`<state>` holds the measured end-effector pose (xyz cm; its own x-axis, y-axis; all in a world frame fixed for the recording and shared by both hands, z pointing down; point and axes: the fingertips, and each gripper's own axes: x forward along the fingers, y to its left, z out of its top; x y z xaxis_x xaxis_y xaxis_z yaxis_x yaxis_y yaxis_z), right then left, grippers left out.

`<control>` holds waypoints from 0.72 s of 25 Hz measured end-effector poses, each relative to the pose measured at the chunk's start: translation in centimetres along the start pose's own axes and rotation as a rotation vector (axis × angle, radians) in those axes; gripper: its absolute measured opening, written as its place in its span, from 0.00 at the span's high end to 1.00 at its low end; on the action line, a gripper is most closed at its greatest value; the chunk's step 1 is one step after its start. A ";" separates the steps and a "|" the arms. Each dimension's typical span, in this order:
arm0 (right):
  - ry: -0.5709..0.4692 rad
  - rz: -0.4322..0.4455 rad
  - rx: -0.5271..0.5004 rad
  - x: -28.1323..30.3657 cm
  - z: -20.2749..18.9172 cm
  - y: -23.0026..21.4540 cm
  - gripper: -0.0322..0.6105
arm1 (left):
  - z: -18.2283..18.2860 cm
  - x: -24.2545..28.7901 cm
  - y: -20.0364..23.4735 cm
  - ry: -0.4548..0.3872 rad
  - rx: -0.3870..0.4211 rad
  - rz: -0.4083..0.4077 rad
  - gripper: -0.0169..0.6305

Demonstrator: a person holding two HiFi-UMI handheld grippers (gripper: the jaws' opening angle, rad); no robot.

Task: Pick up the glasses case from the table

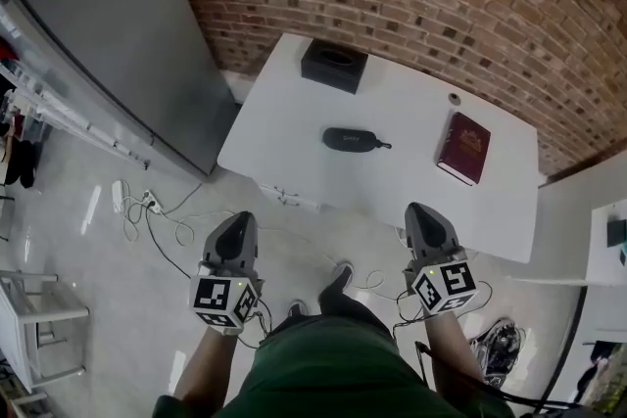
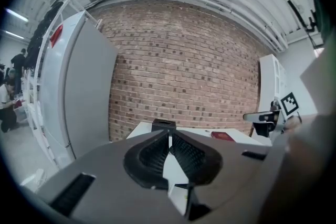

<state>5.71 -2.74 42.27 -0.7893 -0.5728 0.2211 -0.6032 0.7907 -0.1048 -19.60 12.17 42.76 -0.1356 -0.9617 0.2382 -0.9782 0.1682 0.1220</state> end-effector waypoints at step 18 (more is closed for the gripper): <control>0.046 -0.009 0.073 6.0 -0.7 -8.6 0.95 | 1.4 12.4 -3.2 0.105 0.129 -0.086 0.95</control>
<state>6.22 -12.87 45.19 -0.7790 -0.5678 0.2660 -0.6181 0.7668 -0.1732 -18.37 -0.55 44.00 -0.0405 -0.9423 0.3324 -0.9984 0.0510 0.0228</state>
